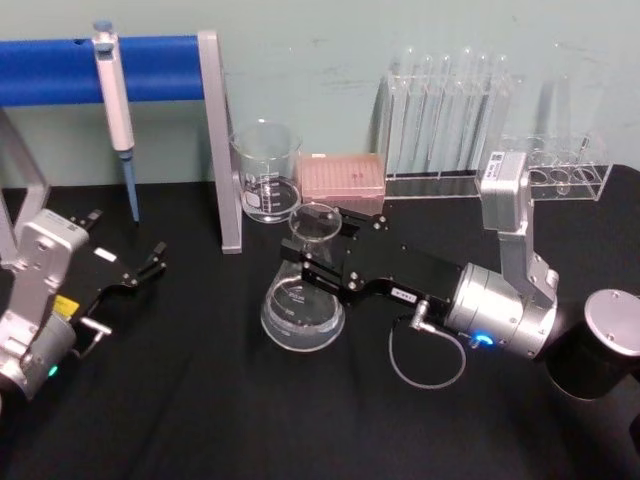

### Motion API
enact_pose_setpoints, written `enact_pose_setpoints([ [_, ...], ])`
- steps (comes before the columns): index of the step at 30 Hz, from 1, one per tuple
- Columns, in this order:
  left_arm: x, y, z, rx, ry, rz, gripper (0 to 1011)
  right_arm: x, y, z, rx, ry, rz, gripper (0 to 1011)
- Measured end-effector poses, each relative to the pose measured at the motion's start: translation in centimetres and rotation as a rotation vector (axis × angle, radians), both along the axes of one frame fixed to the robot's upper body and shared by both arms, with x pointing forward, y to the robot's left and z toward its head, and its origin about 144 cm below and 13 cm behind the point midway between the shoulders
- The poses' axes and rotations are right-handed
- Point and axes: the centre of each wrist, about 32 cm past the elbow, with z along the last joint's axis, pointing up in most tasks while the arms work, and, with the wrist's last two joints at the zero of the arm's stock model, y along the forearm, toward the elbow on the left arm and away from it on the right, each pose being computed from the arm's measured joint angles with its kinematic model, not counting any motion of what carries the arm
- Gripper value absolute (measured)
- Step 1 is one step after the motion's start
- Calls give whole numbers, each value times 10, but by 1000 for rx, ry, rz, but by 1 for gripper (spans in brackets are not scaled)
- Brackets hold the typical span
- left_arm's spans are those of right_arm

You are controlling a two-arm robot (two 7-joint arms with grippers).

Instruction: Grasp the erlenmeyer flask with one hand, shake it three times, then place it back.

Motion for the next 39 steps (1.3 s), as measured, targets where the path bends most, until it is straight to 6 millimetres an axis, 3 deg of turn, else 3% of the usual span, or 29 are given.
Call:
enact_pose_setpoints([
  [39,0,0,0,0,0,0,1001,13,-18,-19,-44,51,-10,457],
])
